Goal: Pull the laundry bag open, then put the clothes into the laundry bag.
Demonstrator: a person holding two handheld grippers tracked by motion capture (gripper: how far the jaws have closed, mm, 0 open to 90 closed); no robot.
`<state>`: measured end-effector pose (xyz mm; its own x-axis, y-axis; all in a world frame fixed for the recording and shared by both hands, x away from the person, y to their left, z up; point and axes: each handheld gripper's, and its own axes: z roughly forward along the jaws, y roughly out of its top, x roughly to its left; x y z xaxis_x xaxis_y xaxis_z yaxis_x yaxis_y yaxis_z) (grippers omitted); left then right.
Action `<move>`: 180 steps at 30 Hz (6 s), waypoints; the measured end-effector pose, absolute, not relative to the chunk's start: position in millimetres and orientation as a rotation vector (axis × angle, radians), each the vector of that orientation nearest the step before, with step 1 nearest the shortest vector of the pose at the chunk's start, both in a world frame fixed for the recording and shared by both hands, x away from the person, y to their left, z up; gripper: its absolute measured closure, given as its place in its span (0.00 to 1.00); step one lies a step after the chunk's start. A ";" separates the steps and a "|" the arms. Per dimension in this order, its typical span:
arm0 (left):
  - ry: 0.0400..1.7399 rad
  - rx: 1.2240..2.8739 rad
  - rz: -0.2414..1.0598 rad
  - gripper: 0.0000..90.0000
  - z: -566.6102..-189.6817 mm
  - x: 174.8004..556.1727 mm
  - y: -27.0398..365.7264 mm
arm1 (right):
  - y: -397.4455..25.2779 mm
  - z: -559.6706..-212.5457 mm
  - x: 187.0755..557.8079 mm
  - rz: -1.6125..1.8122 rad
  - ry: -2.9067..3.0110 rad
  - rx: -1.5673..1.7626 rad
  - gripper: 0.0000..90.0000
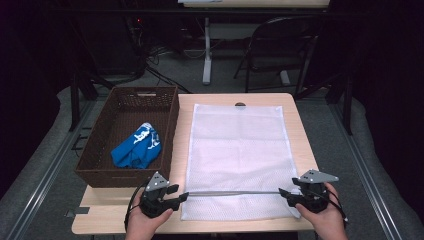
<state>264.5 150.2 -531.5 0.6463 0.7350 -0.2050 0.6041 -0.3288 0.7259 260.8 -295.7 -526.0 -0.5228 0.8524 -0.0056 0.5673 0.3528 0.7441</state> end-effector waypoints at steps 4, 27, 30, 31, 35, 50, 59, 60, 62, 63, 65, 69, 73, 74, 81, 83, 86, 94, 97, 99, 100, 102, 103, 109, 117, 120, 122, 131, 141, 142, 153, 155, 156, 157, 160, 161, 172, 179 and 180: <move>1.040 2.082 0.214 0.49 -527.5 268.5 144.5 | -285.1 -524.8 263.1 0.977 2.246 1.244 0.19; 1.041 2.093 0.208 0.47 -511.2 295.7 104.9 | -229.0 -511.0 276.3 0.962 2.355 1.031 0.37; 1.038 2.100 0.203 0.48 -509.6 299.0 98.9 | -222.6 -510.0 280.2 0.970 2.353 0.982 0.44; 1.035 2.094 0.194 0.48 -509.6 299.6 97.5 | -220.5 -509.9 281.2 0.978 2.354 0.978 0.47; 1.025 2.092 0.168 0.48 -509.2 301.6 95.2 | -212.8 -510.5 285.9 0.987 2.367 0.990 0.53; 1.020 2.110 0.165 0.51 -522.2 300.2 95.1 | -196.7 -534.0 291.2 0.948 2.401 1.049 0.50; 1.014 2.093 0.147 0.54 -525.6 299.0 97.8 | -191.7 -543.2 295.8 0.953 2.448 1.039 0.63; 1.017 2.094 0.150 0.54 -527.1 298.5 97.9 | -189.9 -546.0 295.5 0.939 2.460 1.019 0.67; 1.016 2.101 0.146 0.54 -529.1 298.9 98.0 | -188.7 -549.1 295.1 0.931 2.471 1.002 0.70; 1.016 2.101 0.146 0.54 -529.1 298.9 98.0 | -188.7 -549.1 295.1 0.931 2.471 1.002 0.70; 1.020 2.112 0.147 0.54 -532.0 299.2 97.3 | -188.2 -553.2 296.3 0.924 2.483 0.992 0.73; 1.024 2.116 0.133 0.54 -534.9 298.7 95.1 | -187.5 -557.2 299.0 0.920 2.493 0.997 0.75; 1.022 2.126 0.126 0.54 -538.6 298.2 92.3 | -186.2 -559.0 300.7 0.932 2.489 1.000 0.76; 1.016 2.139 0.124 0.54 -538.8 298.4 92.2 | -186.0 -560.0 301.9 0.938 2.494 0.993 0.76; 1.018 2.147 0.110 0.54 -544.7 297.7 90.2 | -183.3 -564.7 302.5 0.914 2.510 0.972 0.73; 1.024 2.145 0.102 0.54 -546.9 297.4 89.1 | -182.7 -565.9 301.2 0.905 2.511 0.959 0.70; 1.021 2.154 0.103 0.54 -549.0 297.2 87.8 | -183.0 -569.3 300.7 0.886 2.538 0.947 0.66; 1.015 2.158 0.095 0.54 -552.3 295.4 85.0 | -186.4 -571.7 302.9 0.919 2.552 0.984 0.62; 1.004 2.162 0.088 0.54 -554.2 293.2 81.6 | -188.8 -572.2 304.8 0.941 2.569 0.992 0.66; 0.996 2.168 0.085 0.54 -554.7 292.7 80.6 | -188.9 -572.1 304.9 0.943 2.571 0.992 0.67; 0.985 2.177 0.087 0.55 -556.6 291.5 78.2 | -188.5 -571.9 304.5 0.944 2.576 0.985 0.70; 0.979 2.185 0.084 0.56 -557.5 290.7 77.0 | -188.2 -572.0 304.2 0.946 2.576 0.990 0.71; 0.978 2.183 0.074 0.56 -558.7 289.5 75.0 | -187.8 -572.0 303.5 0.948 2.578 0.980 0.74; 0.940 2.204 0.074 0.59 -563.0 284.0 65.7 | -187.5 -572.1 303.2 0.957 2.582 0.985 0.79; 0.917 2.238 0.062 0.62 -569.2 281.6 60.4 | -186.5 -572.1 303.1 0.969 2.587 0.988 0.88; 0.918 2.250 0.064 0.63 -571.1 282.0 60.6 | -186.2 -571.9 303.2 0.962 2.588 0.987 0.90; 0.912 2.248 0.068 0.63 -571.9 282.5 61.8 | -185.5 -571.7 303.0 0.959 2.585 0.985 0.93; 0.909 2.252 0.085 0.64 -572.5 280.7 61.3 | -184.9 -569.7 303.9 0.951 2.571 0.971 0.97; 0.908 2.256 0.097 0.64 -572.5 279.7 61.1 | -187.4 -560.2 305.1 0.985 2.524 0.987 0.98; 0.907 2.257 0.100 0.64 -572.5 279.4 60.7 | -187.7 -555.5 305.0 0.996 2.515 0.987 0.98; 0.909 2.250 0.104 0.64 -573.0 278.7 60.8 | -188.9 -533.2 312.5 1.048 2.481 0.991 0.98; 0.908 2.251 0.105 0.64 -573.0 278.7 60.9 | -189.3 -531.2 313.9 1.051 2.477 0.987 0.98; 0.908 2.250 0.103 0.64 -573.0 278.6 60.7 | -190.0 -526.6 315.9 1.064 2.467 0.992 0.98; 0.908 2.251 0.106 0.64 -573.0 278.5 60.6 | -190.3 -523.9 316.8 1.068 2.459 0.994 0.98; 0.909 2.250 0.104 0.63 -573.0 278.4 60.5 | -190.3 -518.6 318.8 1.077 2.445 0.997 0.98; 0.909 2.250 0.104 0.63 -573.0 278.4 60.5 | -190.2 -515.9 320.0 1.083 2.442 1.000 0.98; 0.911 2.252 0.099 0.62 -572.5 278.3 60.0 | -187.5 -482.7 322.8 1.135 2.394 0.963 0.98; 0.915 2.251 0.075 0.60 -570.6 278.8 59.5 | -188.6 -475.1 317.4 1.159 2.376 0.938 0.98; 0.910 2.245 0.078 0.59 -567.9 278.1 59.3 | -188.5 -475.9 317.3 1.152 2.377 0.944 0.98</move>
